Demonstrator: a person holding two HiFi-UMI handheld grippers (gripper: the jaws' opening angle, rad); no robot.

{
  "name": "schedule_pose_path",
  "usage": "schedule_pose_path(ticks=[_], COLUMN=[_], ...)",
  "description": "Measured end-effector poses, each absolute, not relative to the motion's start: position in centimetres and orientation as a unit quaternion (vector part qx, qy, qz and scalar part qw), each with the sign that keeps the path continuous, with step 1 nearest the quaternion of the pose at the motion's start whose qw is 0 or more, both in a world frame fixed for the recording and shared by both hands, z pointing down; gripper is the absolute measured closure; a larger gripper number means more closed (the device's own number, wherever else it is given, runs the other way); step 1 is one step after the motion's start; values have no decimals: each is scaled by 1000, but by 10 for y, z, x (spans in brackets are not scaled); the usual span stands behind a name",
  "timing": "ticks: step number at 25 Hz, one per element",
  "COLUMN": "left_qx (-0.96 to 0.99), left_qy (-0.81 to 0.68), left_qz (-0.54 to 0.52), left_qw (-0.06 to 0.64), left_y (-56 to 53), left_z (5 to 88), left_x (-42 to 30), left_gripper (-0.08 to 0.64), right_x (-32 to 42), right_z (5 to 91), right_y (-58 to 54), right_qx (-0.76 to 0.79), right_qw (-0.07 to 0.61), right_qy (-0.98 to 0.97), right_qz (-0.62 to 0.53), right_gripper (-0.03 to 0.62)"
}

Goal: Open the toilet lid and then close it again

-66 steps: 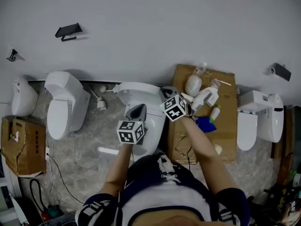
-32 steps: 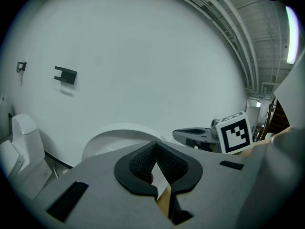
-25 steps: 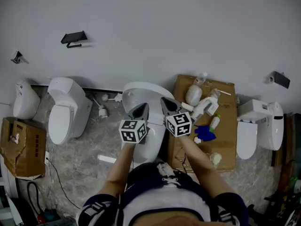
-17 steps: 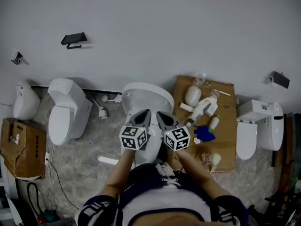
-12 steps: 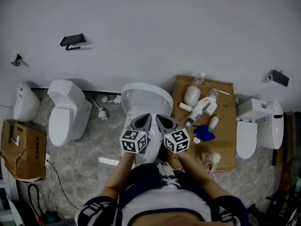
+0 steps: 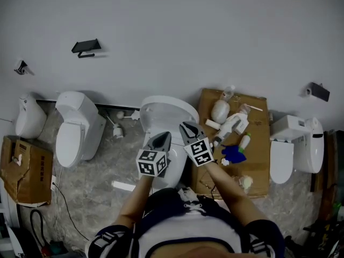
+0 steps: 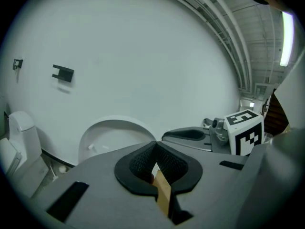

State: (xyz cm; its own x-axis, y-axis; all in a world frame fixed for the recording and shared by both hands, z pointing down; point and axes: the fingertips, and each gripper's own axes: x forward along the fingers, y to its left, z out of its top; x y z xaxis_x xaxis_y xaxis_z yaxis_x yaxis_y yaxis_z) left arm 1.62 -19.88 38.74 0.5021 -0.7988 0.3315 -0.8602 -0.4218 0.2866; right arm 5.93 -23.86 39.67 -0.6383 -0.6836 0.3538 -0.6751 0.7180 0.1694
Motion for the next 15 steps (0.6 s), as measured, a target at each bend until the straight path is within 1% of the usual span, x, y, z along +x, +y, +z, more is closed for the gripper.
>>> schedule_pose_path(ticks=[2, 4, 7, 11, 15], left_qx=[838, 836, 833, 829, 827], left_qy=[-497, -498, -502, -506, -506], left_qz=[70, 68, 66, 63, 62], left_qw=[215, 218, 222, 230, 237], left_y=[-198, -197, -195, -192, -189], left_z=[387, 388, 390, 394, 399], left_x=[13, 9, 1, -7, -9], left_gripper=[554, 554, 554, 554, 554], right_x=[61, 60, 54, 51, 47], right_z=[397, 400, 404, 416, 425], right_y=[-252, -264, -279, -301, -322], right_qx=[376, 369, 354, 337, 326], right_qw=[226, 257, 301, 362, 407], right_qy=[-898, -892, -882, -859, -839], right_qz=[-33, -51, -80, -129, -158], right_gripper=[573, 503, 457, 446, 443])
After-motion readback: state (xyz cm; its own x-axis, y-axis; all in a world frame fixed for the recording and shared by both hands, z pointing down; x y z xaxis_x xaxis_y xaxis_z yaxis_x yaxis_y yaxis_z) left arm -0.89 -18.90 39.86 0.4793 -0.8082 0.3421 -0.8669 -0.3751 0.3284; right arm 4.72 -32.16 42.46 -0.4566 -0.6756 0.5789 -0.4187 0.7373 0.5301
